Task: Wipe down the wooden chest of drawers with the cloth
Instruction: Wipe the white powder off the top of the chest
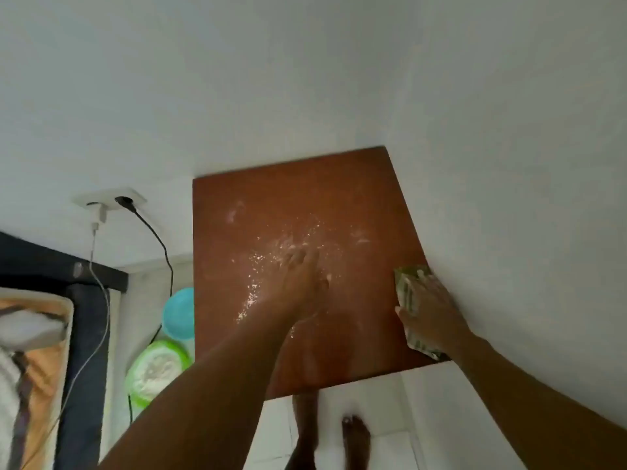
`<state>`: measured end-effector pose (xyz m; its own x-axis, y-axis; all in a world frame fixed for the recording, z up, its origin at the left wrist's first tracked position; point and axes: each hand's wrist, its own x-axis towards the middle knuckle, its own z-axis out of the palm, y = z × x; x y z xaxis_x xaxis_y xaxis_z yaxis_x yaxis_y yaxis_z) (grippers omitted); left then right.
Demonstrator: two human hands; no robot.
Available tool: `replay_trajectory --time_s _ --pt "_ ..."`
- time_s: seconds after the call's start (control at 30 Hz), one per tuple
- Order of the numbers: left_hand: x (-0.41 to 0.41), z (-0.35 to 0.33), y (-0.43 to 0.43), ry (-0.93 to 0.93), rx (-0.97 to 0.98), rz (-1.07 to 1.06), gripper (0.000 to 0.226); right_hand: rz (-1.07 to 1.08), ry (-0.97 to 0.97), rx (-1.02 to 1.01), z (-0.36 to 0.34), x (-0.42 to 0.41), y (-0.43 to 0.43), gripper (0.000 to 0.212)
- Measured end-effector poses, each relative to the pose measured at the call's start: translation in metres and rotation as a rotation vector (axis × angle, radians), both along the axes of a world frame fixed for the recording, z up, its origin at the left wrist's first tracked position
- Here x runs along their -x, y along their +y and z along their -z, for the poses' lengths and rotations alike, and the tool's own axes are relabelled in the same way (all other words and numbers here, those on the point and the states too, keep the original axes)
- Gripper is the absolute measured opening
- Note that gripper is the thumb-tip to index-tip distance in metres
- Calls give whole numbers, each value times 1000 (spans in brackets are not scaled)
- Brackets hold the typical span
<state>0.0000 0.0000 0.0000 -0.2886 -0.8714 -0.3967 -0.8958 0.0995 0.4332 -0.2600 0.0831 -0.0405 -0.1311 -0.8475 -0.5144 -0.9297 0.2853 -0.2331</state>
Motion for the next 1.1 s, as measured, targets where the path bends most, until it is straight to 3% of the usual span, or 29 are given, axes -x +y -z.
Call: replay_trajectory --time_s 0.1,0.2,0.33,0.47,0.57,0.67,0.8,0.93,1.1 --pt "10 32 -24 -44 43 100 69 -53 90 273 37 -3 18 67" --pt "14 51 -57 -97 87 167 69 -29 32 474 68 -1 35 59" --pt "15 63 -102 -122 82 224 70 14 -123 633 81 6 0 77" --pt "14 79 -125 -109 81 243 68 132 -292 700 40 -8 -144 64" --pt "14 93 -123 -77 134 205 68 -91 -238 715 30 -10 -271 58" --pt "14 96 -121 -43 153 195 66 -270 -126 551 54 -19 -323 54" --pt "8 98 -123 3 173 204 66 -425 50 589 81 -24 -301 58" --pt "10 95 -125 3 136 187 62 -389 23 559 73 -28 -250 59" --pt "10 89 -129 -40 87 220 59 -420 -63 554 68 -26 -108 56"
